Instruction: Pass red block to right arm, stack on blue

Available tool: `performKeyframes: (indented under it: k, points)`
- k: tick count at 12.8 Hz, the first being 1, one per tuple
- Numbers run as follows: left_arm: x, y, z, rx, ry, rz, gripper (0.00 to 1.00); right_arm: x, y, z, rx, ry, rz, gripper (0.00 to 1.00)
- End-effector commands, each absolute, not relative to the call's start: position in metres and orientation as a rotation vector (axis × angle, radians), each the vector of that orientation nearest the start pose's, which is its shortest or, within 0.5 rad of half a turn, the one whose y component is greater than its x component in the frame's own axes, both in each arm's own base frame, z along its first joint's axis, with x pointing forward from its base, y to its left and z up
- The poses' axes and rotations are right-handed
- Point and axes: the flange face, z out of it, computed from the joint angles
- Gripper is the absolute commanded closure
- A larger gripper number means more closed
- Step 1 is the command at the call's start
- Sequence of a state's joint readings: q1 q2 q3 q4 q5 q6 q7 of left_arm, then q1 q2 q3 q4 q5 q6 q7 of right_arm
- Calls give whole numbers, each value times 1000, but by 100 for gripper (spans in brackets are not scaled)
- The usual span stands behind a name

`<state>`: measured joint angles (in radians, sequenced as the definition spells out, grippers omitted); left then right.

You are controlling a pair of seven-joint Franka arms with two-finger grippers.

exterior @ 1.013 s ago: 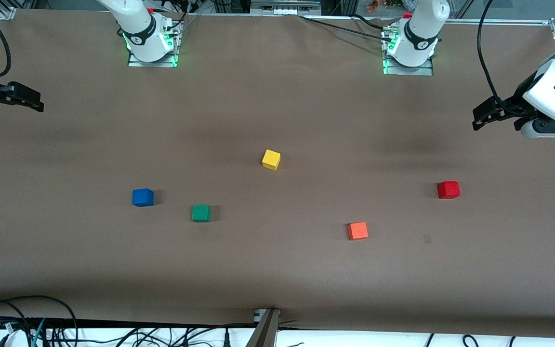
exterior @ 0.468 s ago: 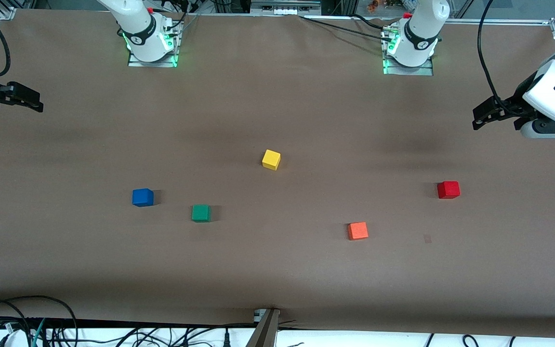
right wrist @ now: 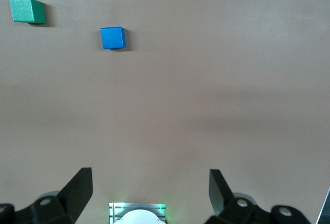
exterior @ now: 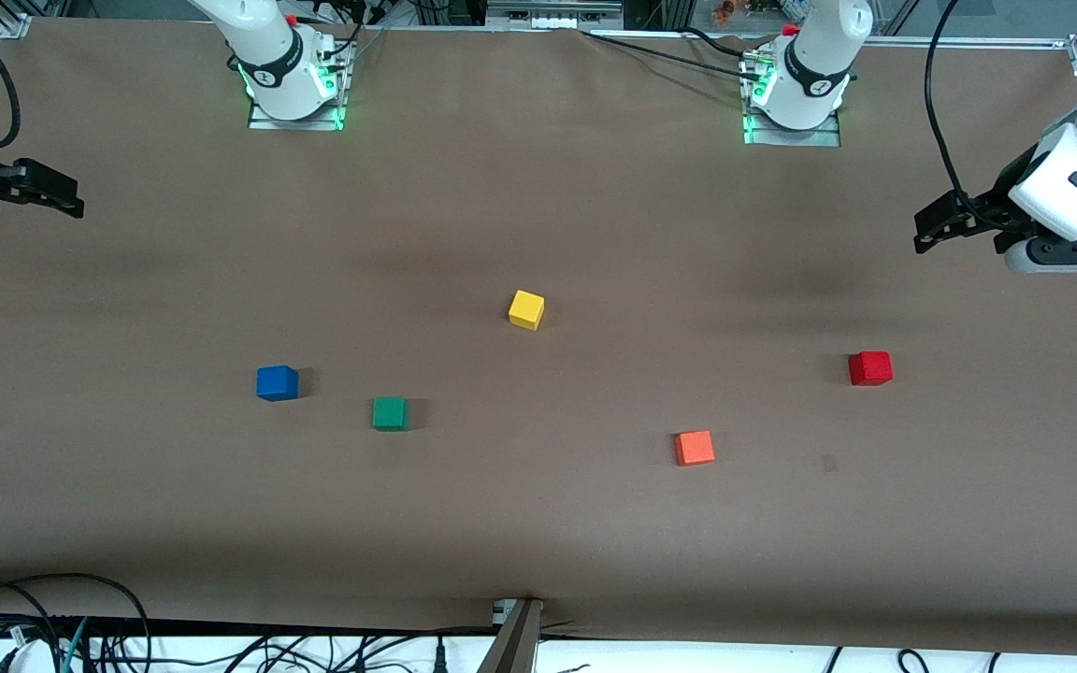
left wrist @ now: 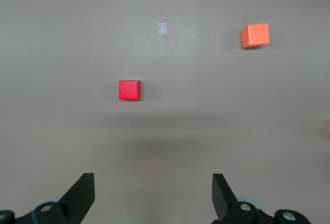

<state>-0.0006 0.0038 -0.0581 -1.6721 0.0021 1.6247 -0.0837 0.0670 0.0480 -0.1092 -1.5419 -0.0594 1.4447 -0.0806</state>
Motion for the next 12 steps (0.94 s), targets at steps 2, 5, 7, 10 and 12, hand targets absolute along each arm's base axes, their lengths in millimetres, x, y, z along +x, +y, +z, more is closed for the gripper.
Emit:
performKeyframes:
  k: [2, 5, 7, 10, 12]
  points:
    - [565, -32, 577, -3121, -1, 111, 0, 556, -33, 606, -3188, -70, 225, 0]
    - [566, -29, 575, -3121, -10, 118, 0, 556, -33, 606, -3188, -70, 225, 0]
    - [566, -26, 574, -3118, -15, 132, 0, 556, -33, 606, -3188, -70, 225, 0]
    - [565, -23, 572, -3117, -17, 147, 0, 556, -33, 606, -3188, -70, 225, 0]
    - [565, -18, 564, -3116, -24, 171, 0, 556, -33, 606, -3188, -67, 225, 0]
